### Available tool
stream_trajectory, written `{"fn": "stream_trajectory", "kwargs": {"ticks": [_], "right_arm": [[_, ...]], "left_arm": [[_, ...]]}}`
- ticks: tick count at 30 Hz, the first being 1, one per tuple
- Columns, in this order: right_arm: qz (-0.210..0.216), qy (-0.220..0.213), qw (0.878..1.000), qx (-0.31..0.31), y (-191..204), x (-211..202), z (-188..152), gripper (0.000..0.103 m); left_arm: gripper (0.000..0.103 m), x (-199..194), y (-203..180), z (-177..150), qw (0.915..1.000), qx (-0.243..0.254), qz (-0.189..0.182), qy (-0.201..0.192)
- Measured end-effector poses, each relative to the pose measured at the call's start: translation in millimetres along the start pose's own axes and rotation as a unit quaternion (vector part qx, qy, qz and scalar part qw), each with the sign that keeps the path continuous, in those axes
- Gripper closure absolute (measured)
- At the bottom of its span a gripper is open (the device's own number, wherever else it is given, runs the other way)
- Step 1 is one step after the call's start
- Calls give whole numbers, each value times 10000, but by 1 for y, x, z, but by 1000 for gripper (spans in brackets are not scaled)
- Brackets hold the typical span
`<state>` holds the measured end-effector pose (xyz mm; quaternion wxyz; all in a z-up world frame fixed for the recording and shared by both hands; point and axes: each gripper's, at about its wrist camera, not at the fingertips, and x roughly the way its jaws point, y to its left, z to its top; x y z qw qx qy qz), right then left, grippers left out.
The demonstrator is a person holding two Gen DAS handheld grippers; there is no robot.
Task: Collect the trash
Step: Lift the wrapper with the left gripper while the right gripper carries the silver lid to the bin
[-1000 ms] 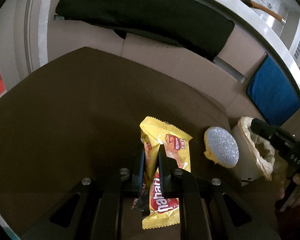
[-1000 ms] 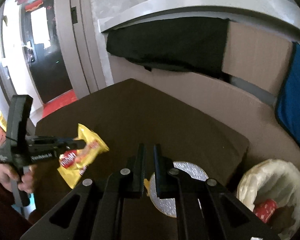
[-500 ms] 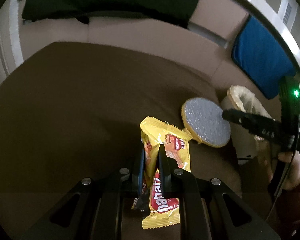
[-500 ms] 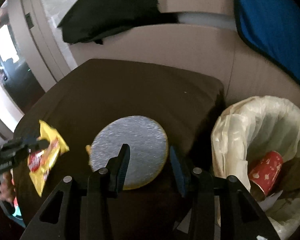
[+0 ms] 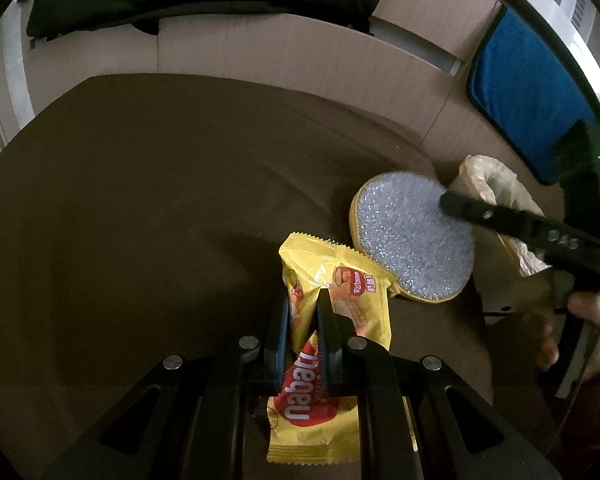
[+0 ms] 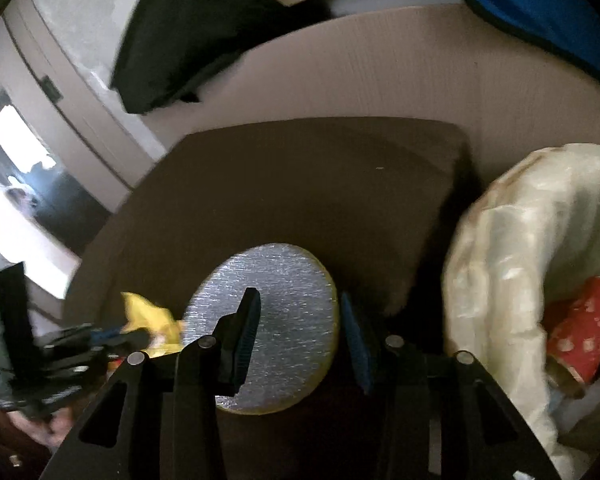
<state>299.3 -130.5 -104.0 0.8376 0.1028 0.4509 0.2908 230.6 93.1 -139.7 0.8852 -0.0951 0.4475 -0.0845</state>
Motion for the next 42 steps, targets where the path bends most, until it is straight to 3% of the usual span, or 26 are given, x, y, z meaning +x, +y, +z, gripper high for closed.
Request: {"fn": "stream_trajectory", "kwargs": {"ticks": [2, 6, 8, 12, 14, 17, 20, 29, 35, 42], "right_arm": [[-18, -206, 9996, -184, 12, -9, 3, 71], [439, -495, 9969, -437, 41, -23, 11, 74], [530, -440, 9958, -601, 53, -22, 13, 74], [315, -298, 9962, -753, 62, -10, 12, 74], [347, -30, 9967, -729, 61, 0, 11, 74], [480, 173, 9964, -676, 60, 7, 3, 88], [221, 8, 9941, -1063, 72, -4, -4, 89], [-231, -892, 9817, -1669, 99, -70, 5, 89], [-452, -1360, 9730, -1808, 101, -111, 6, 89], [-713, -1880, 9637, -1754, 91, -163, 8, 89]], "left_arm": [[90, -1, 2, -1, 10000, -44, -34, 2], [90, -2, 8, -2, 9999, -123, -96, -3], [90, -2, 10, -2, 9998, -148, -110, -4], [90, -5, 16, -2, 9997, -225, -114, 10], [90, -5, 18, -1, 9996, -252, -119, 12], [90, -7, 19, 0, 9995, -309, -94, 6], [90, -14, 14, 2, 9995, -313, -23, -80], [90, -73, -20, 20, 9934, 164, 361, -1074], [90, -114, -54, 31, 9802, 567, 562, -1815], [90, -150, -100, 40, 9657, 839, 453, -2414]]}}
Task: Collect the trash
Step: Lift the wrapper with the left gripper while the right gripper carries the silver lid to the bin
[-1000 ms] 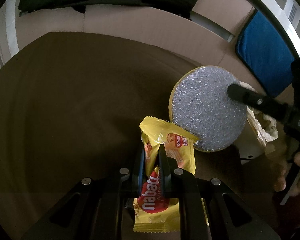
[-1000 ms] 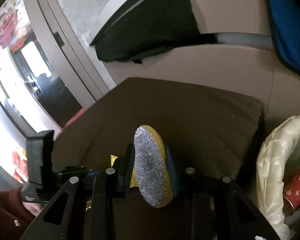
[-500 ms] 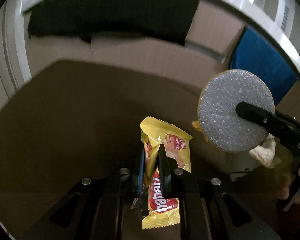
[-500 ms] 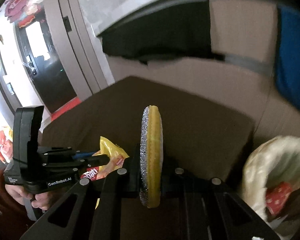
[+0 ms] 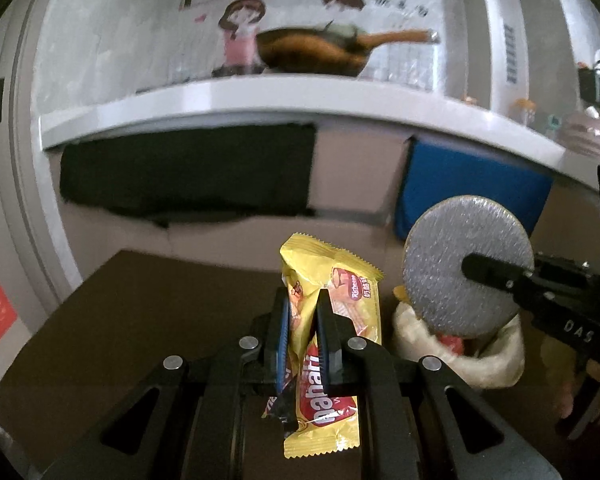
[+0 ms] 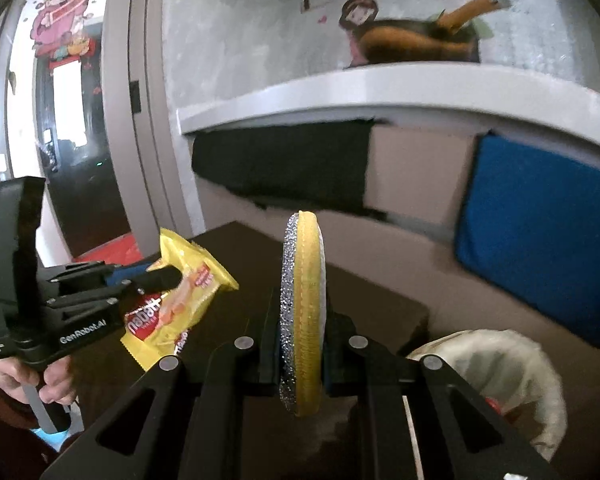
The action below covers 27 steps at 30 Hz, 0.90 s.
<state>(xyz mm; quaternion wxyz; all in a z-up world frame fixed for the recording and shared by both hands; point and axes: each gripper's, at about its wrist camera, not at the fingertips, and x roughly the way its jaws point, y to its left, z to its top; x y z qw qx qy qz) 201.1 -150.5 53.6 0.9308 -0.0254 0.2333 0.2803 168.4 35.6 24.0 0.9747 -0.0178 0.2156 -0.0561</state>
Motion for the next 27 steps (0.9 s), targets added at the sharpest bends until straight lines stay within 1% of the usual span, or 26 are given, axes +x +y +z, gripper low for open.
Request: {"fn": "stream_trajectory", "kwargs": {"ticks": [2, 6, 11, 15, 17, 20, 24, 27], "right_arm": [[-133, -101, 9999, 8, -6, -13, 3, 89], [-418, -277, 9987, 36, -20, -39, 5, 89], [-782, -474, 9957, 131, -37, -74, 5, 89], [-1249, -628, 9901, 141, -53, -99, 1, 89], [-1514, -681, 9860, 185, -63, -110, -2, 89], [-1742, -687, 9818, 311, -77, -118, -9, 89], [-1929, -613, 9781, 478, -96, -117, -24, 89], [-1919, -485, 9776, 720, -116, -104, -37, 89]], "left_arm": [[90, -5, -13, 7, 9998, 32, -104, -154], [90, -7, -38, 19, 9987, 98, -379, -340], [90, -9, -74, 30, 9950, 260, -803, -543], [90, -2, -105, 35, 9916, 330, -1078, -633], [90, 4, -118, 38, 9906, 372, -1156, -633], [90, 19, -137, 36, 9892, 433, -1280, -560], [90, 43, -153, 23, 9886, 486, -1372, -377], [90, 65, -160, 11, 9889, 521, -1378, -211]]}}
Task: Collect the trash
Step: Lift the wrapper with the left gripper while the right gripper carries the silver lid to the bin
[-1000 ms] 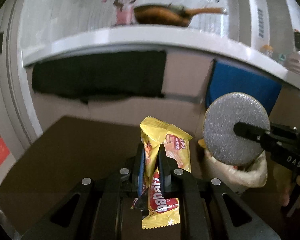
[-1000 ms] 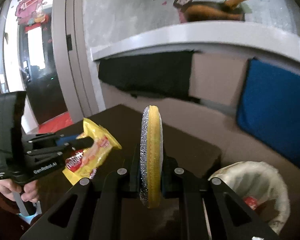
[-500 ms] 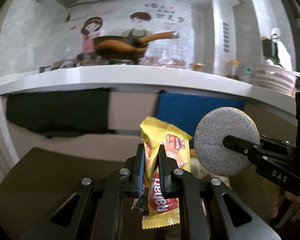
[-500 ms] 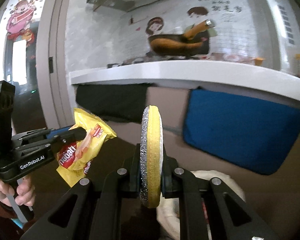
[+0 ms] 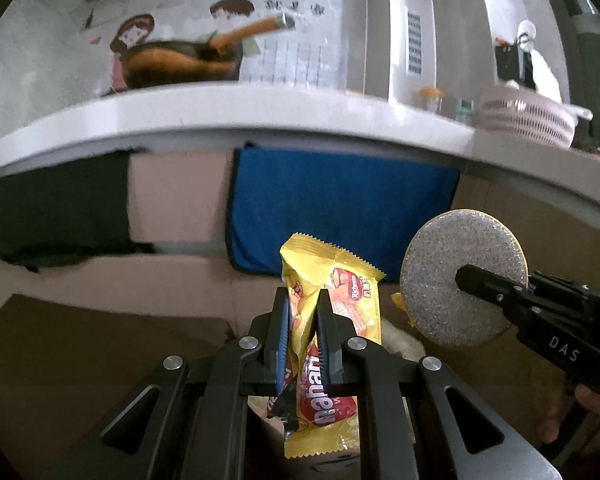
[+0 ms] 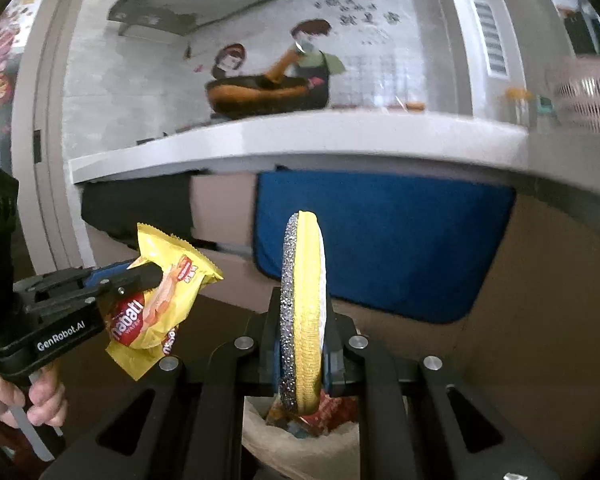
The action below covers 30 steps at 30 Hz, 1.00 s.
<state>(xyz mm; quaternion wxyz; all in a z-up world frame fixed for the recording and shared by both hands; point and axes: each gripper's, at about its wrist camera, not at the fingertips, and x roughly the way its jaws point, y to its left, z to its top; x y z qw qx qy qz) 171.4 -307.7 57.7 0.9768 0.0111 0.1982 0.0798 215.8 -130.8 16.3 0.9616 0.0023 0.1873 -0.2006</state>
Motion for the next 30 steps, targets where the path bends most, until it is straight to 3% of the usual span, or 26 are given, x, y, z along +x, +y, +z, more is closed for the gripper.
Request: {"fn": "stream_trajectory", "kwargs": {"ticks": [9, 30], "right_arm": [[65, 677, 9966, 467, -29, 64, -42, 89], [117, 1329, 9870, 900, -59, 136, -83, 88]], "left_arm": [[90, 61, 11, -30, 9976, -218, 55, 647], [90, 138, 22, -55, 9889, -427, -253, 1402]]}}
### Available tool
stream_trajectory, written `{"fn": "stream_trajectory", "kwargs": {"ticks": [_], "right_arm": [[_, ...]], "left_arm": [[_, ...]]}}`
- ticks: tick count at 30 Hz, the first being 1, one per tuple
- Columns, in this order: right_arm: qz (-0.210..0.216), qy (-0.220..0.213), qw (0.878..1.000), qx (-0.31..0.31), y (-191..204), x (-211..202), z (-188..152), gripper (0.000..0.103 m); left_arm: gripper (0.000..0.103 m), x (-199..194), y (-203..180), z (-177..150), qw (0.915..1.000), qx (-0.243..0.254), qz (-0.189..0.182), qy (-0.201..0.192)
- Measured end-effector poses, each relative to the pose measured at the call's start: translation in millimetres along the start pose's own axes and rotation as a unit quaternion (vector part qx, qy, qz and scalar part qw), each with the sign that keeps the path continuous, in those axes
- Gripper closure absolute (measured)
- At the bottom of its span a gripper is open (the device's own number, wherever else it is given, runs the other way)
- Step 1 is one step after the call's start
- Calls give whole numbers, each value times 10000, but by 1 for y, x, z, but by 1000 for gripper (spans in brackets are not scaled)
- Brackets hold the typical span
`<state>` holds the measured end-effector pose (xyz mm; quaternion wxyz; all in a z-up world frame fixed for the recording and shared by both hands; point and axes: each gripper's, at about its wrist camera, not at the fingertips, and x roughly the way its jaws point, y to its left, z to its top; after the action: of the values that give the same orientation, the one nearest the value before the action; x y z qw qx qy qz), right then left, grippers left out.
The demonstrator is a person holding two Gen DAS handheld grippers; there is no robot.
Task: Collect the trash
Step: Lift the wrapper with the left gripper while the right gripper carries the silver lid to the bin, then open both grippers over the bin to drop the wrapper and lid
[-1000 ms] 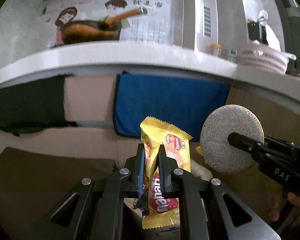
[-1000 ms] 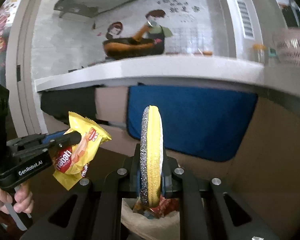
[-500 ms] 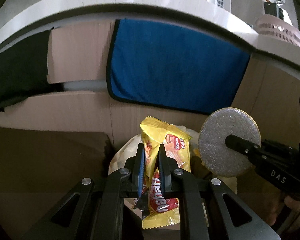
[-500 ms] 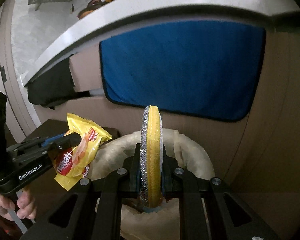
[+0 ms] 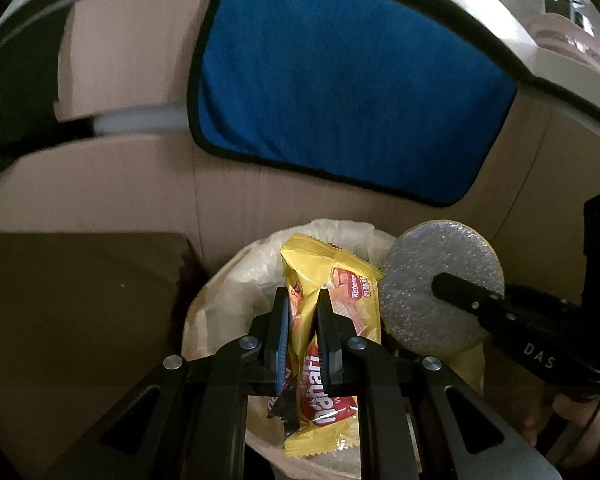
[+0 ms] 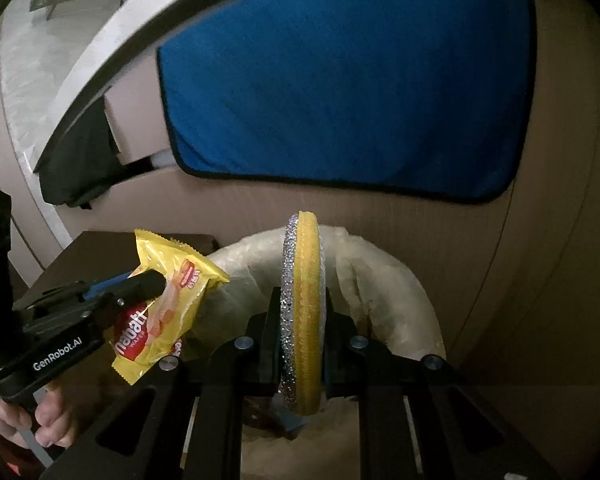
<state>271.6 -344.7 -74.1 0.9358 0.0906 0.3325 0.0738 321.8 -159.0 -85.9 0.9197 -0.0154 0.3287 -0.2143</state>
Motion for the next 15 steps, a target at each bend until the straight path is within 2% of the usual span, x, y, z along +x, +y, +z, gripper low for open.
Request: {"fn": "stream_trajectory", "kwargs": {"ticks": [10, 14, 15], "right_arm": [[35, 265, 9995, 146, -9, 23, -1, 88], [-28, 386, 9989, 254, -12, 31, -3, 87], [-45, 402, 9987, 294, -13, 31, -4, 86]], "left_arm": [[90, 32, 9, 2, 9992, -203, -262, 219], [81, 43, 20, 4, 9971, -530, -393, 390], [76, 43, 22, 4, 9963, -617, -425, 410]]}}
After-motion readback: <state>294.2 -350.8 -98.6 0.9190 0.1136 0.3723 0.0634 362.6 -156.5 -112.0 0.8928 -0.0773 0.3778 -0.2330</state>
